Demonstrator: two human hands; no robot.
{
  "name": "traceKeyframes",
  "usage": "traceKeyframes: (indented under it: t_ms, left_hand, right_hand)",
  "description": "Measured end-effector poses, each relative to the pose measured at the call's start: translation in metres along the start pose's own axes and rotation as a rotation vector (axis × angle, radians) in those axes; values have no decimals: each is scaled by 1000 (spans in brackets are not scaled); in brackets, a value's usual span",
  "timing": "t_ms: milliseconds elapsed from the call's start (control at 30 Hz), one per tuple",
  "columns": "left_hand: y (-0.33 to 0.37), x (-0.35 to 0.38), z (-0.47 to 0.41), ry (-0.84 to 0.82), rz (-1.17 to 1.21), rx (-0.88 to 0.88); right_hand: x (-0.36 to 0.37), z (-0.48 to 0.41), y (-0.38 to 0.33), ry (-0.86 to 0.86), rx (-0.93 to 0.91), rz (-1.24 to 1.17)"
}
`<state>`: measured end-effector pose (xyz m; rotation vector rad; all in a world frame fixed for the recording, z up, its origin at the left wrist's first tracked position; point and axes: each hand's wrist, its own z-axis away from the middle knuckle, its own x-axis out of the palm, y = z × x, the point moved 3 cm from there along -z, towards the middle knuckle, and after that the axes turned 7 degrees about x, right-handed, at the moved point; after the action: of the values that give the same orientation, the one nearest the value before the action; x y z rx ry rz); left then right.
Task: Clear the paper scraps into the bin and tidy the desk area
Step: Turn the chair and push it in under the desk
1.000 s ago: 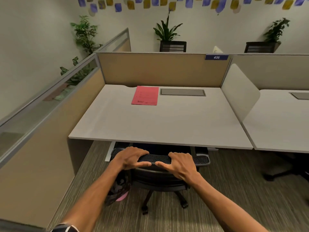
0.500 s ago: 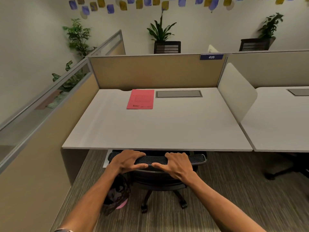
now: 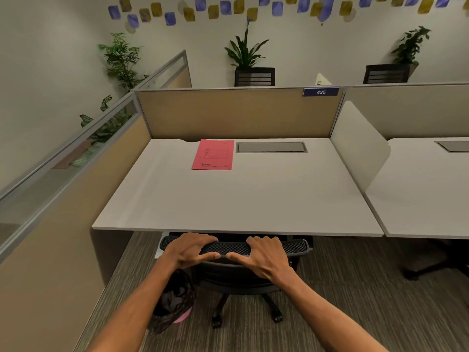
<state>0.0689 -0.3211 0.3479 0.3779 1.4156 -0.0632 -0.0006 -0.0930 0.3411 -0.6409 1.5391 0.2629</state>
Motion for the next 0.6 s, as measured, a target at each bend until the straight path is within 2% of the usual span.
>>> traceKeyframes:
  t_ms: [600]
  left_hand:
    - [19, 13, 20, 217, 39, -146]
  right_hand:
    - [9, 27, -7, 22, 51, 5]
